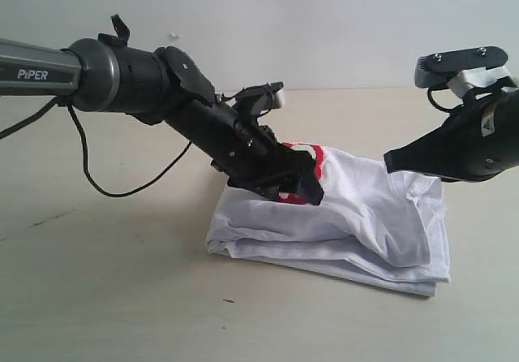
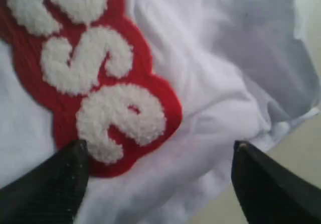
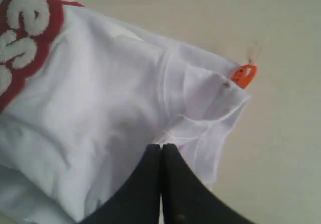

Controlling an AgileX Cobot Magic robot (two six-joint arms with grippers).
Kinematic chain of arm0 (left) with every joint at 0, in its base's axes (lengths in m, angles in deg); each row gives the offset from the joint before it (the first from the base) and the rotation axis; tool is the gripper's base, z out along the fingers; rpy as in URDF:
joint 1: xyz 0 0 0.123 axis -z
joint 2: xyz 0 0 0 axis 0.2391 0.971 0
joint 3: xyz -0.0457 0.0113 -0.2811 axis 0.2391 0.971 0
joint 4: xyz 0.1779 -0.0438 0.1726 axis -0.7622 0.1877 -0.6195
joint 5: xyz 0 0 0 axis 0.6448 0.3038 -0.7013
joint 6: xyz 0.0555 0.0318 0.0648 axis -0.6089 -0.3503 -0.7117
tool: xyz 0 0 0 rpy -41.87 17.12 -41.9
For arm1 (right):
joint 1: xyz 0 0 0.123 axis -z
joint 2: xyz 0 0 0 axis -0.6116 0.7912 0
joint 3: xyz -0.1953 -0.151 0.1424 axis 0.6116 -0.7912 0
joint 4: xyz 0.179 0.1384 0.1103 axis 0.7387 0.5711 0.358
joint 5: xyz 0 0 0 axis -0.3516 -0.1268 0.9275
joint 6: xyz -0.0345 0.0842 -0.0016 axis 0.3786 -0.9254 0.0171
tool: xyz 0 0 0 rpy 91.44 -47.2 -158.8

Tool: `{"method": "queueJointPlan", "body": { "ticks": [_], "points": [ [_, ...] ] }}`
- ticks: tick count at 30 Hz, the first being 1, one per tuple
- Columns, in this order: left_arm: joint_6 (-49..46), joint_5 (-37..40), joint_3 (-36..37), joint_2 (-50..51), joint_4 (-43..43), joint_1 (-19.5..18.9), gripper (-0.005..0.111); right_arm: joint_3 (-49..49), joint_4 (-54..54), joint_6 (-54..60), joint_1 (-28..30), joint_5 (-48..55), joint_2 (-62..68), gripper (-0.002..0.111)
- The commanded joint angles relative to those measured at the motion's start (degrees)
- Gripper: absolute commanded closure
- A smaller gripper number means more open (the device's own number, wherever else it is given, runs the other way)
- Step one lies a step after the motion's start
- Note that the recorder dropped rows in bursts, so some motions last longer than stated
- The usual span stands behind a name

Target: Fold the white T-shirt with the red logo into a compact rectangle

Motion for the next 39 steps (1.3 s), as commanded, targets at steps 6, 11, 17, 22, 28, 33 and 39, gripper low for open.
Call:
{"method": "queueJointPlan", "body": {
  "ticks": [6, 11, 17, 22, 28, 33, 39],
  "points": [
    [11.0, 9.1, 0.2, 1.9, -23.0, -0.1, 0.031, 0.2, 14.3, 17.8, 0.2, -3.0, 9.4, 0.108],
    [12.9, 13.9, 0.2, 1.9, -27.7, -0.7, 0.031, 0.2, 14.3, 16.9, 0.2, -4.5, 14.4, 0.108],
    [12.9, 18.0, 0.2, 1.9, -28.0, -1.3, 0.031, 0.2, 14.3, 16.9, 0.2, -7.2, 18.0, 0.108],
    [12.9, 19.8, 0.2, 1.9, -29.6, -1.5, 0.031, 0.5, 14.3, 16.9, 0.2, -11.1, 19.0, 0.108],
    [12.9, 20.6, 0.2, 1.7, -28.6, -2.4, 0.031, 4.0, 14.3, 16.9, 0.2, -11.3, 21.0, 0.108],
    [12.9, 17.7, 0.2, -1.7, -26.9, -4.7, 0.034, 5.8, 13.8, 16.9, 0.2, -11.3, 19.8, 0.108],
    [11.0, 14.9, 0.2, -8.2, -21.2, -7.8, 0.056, 6.5, 14.2, 16.9, 0.2, -11.4, 14.9, 0.108]
  ]
}}
